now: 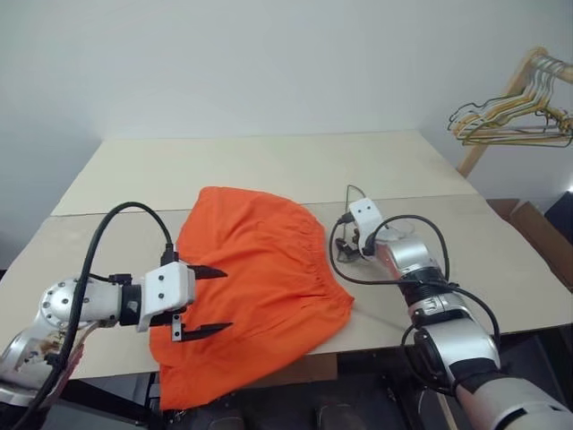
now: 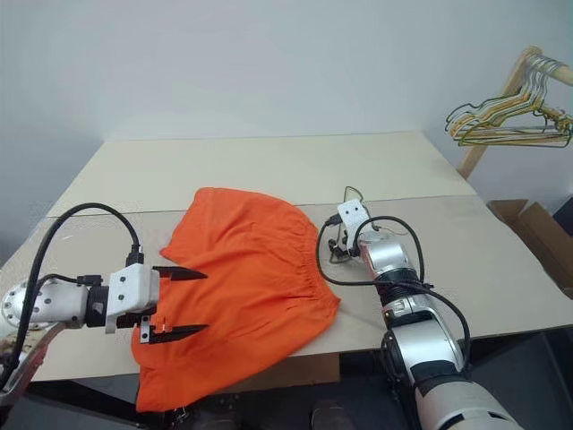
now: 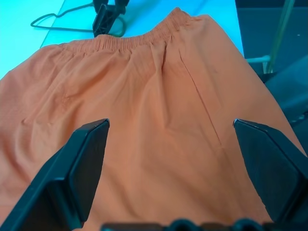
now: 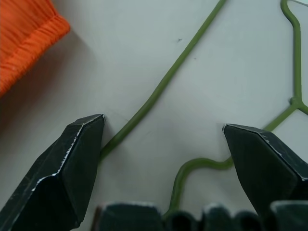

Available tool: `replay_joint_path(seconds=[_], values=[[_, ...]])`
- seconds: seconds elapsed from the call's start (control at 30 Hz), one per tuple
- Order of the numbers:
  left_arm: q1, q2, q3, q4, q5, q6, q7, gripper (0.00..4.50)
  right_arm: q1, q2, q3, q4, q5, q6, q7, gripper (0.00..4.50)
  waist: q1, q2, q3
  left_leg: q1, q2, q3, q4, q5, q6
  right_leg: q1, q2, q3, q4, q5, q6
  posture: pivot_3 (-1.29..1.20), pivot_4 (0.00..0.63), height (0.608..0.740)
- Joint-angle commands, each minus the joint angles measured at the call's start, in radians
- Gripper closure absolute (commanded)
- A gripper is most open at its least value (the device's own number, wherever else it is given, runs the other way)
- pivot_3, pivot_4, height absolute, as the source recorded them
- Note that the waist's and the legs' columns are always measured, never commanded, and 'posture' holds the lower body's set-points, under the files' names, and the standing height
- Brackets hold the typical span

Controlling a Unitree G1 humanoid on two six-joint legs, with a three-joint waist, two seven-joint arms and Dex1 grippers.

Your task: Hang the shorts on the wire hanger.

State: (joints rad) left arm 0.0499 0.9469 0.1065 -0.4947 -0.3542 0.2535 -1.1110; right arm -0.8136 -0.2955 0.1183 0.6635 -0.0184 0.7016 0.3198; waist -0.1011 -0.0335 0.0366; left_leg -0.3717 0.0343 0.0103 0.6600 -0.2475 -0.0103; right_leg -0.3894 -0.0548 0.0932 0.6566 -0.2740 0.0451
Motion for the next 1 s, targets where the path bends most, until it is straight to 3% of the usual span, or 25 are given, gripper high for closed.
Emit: replay_joint_path(seconds=[0.03, 0.23, 0.4, 0.77, 1.0], values=[[0.007, 0.001, 0.012, -0.015, 0.006, -0.023, 0.005, 0.01, 0.039, -0.057, 0.01, -0.08, -0.032, 0.059, 0.014, 0.02, 0.003, 0.0, 0.0, 0.0, 0.0, 0.0, 0.0, 0.0, 0.0, 0.0, 0.0, 0.0, 0.0, 0.0, 0.0, -0.01, 0.0, 0.74], [0.033, 0.01, 0.022, 0.007, 0.021, -0.051, -0.003, 0.01, 0.132, -0.168, -0.014, -0.241, -0.015, 0.121, 0.056, 0.02, 0.014, 0.0, 0.0, 0.0, -0.002, 0.0, 0.0, 0.0, 0.0, 0.002, -0.003, -0.001, -0.001, 0.0, 0.001, -0.02, 0.0, 0.74], [0.006, -0.004, -0.007, 0.018, 0.029, -0.056, 0.003, 0.01, 0.122, -0.149, -0.095, -0.356, 0.092, 0.18, 0.115, 0.02, 0.004, 0.0, 0.0, 0.0, -0.001, 0.0, 0.0, 0.0, 0.0, 0.001, -0.002, -0.001, 0.0, -0.001, 0.001, -0.03, 0.0, 0.74], [0.006, 0.005, -0.016, 0.021, 0.043, -0.056, -0.009, 0.01, -0.012, -0.067, -0.13, -0.011, 0.109, 0.033, 0.094, 0.02, -0.02, 0.001, 0.001, -0.002, -0.002, -0.001, 0.0, 0.0, 0.001, 0.001, -0.002, -0.001, -0.002, -0.001, 0.001, -0.02, 0.0, 0.74], [0.038, 0.005, -0.006, -0.005, 0.039, -0.044, -0.001, 0.01, -0.057, -0.055, -0.111, 0.123, 0.115, 0.075, 0.148, 0.02, -0.021, 0.001, 0.001, -0.001, -0.001, -0.002, 0.0, 0.0, 0.001, 0.001, -0.001, -0.001, -0.001, -0.001, 0.001, 0.0, 0.0, 0.74]])
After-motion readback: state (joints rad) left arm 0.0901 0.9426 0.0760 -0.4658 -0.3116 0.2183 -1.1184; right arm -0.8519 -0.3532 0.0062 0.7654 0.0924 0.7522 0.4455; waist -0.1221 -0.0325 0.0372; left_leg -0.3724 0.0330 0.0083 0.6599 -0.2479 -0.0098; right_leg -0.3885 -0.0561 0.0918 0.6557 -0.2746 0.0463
